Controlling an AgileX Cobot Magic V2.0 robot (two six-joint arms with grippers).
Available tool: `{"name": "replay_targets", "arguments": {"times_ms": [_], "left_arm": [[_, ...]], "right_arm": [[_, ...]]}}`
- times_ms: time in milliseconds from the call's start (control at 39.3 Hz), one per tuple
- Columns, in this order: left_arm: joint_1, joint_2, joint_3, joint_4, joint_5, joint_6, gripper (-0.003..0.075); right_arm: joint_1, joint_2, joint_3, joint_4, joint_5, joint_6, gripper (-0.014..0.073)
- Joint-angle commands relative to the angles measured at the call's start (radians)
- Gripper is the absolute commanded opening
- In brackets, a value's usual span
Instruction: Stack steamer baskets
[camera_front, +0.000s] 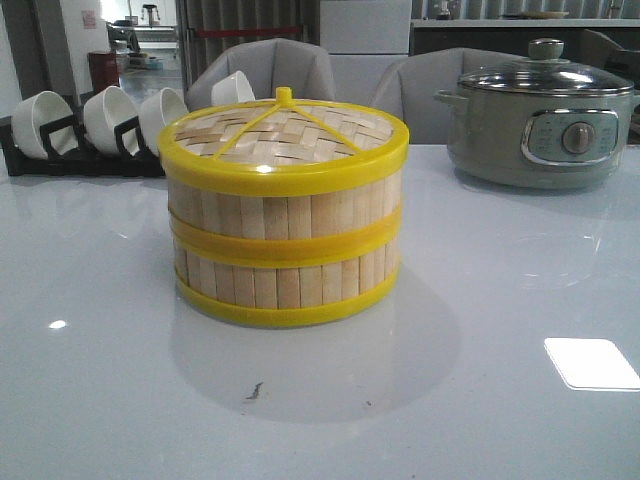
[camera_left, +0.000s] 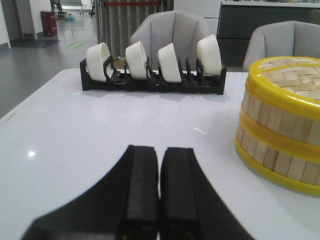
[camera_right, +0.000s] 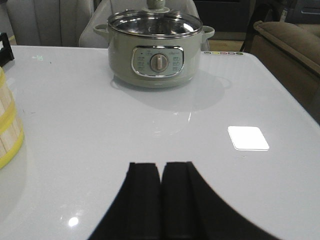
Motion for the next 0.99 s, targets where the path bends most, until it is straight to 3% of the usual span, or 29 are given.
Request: {"name": "replay_targets", "arguments": {"times_ms": [0, 255, 968], "left_arm": [[0.002, -0.013, 0.002, -0.014, -0.097, -0.011, 0.0097], [0.002, -0.013, 0.002, 0.114, -0.128, -0.064, 0.0097], [0.002, -0.013, 0.002, 0.14, -0.124, -0.064, 0.0097]], "right_arm": [[-0.007, 0.01, -0.03, -0.003, -0.083, -0.001, 0.0041], [-0.007, 0.01, -0.03, -0.003, -0.083, -0.001, 0.0041], [-0.007, 0.01, -0.03, -0.003, -0.083, -0.001, 0.0041]]}}
